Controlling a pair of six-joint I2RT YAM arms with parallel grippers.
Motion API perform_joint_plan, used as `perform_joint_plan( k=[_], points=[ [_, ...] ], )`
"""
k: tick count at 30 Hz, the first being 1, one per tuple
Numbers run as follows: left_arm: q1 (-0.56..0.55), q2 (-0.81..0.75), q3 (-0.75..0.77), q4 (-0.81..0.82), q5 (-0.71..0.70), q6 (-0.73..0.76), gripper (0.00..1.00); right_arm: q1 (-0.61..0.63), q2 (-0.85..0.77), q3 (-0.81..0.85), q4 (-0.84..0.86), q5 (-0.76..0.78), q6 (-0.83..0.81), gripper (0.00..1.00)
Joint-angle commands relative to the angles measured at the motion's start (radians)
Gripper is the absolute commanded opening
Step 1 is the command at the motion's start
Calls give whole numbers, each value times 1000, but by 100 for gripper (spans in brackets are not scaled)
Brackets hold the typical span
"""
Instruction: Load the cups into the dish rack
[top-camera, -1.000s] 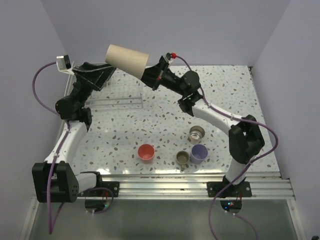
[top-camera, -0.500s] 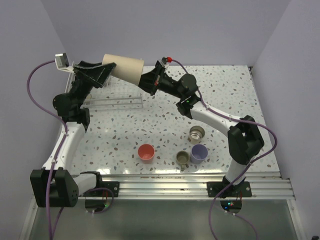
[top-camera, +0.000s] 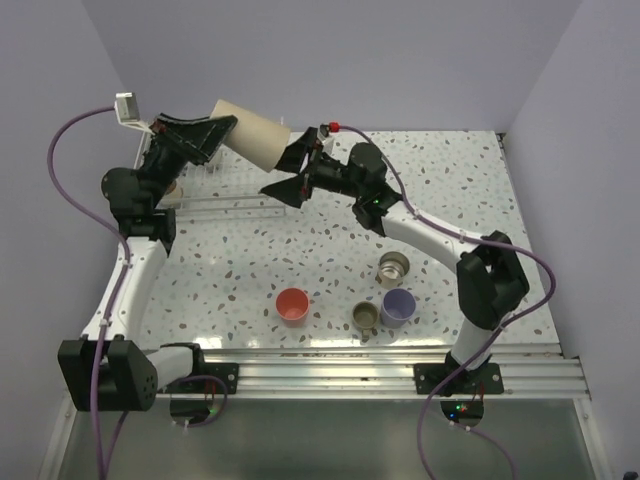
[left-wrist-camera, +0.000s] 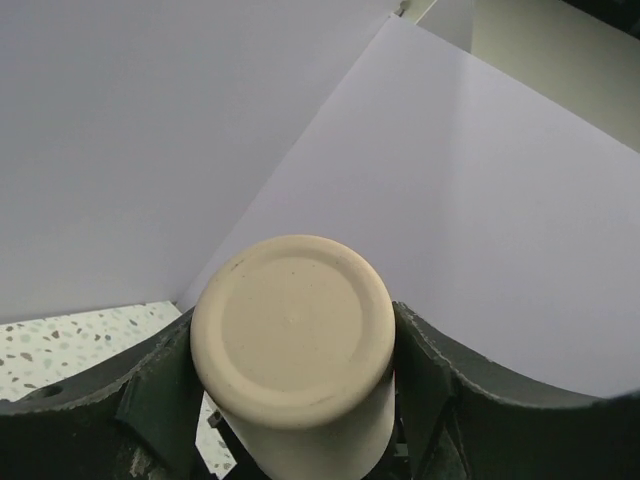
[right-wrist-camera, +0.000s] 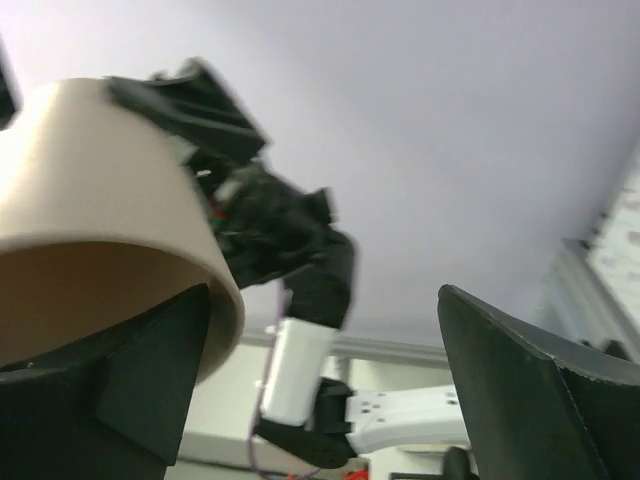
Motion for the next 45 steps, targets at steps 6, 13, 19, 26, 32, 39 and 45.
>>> perform_joint_plan(
  k=[6,13,19,26,32,39,45],
  points=[
    [52,23,185,-373,7,349,0,-130,-167,109,-617,-26,-420,99],
    [82,106,343,-753,-113,711,0,-229,-233,234,-1186,121,-866,99],
    [82,185,379,-890,-255,907,0,-294,-285,203,-1328,209,-983,98],
    [84,307,417,-953,-407,1072,0,-326,-299,235,-1421,288,-1076,99],
    [82,379,386,-918,-533,1151,0,-346,-301,221,-1441,320,-1109,99],
    [82,431,314,-805,-652,1170,0,-366,-288,223,-1460,322,-1115,98],
    [82,449,215,-647,-694,1152,0,-369,-299,209,-1458,324,-1121,99]
  ],
)
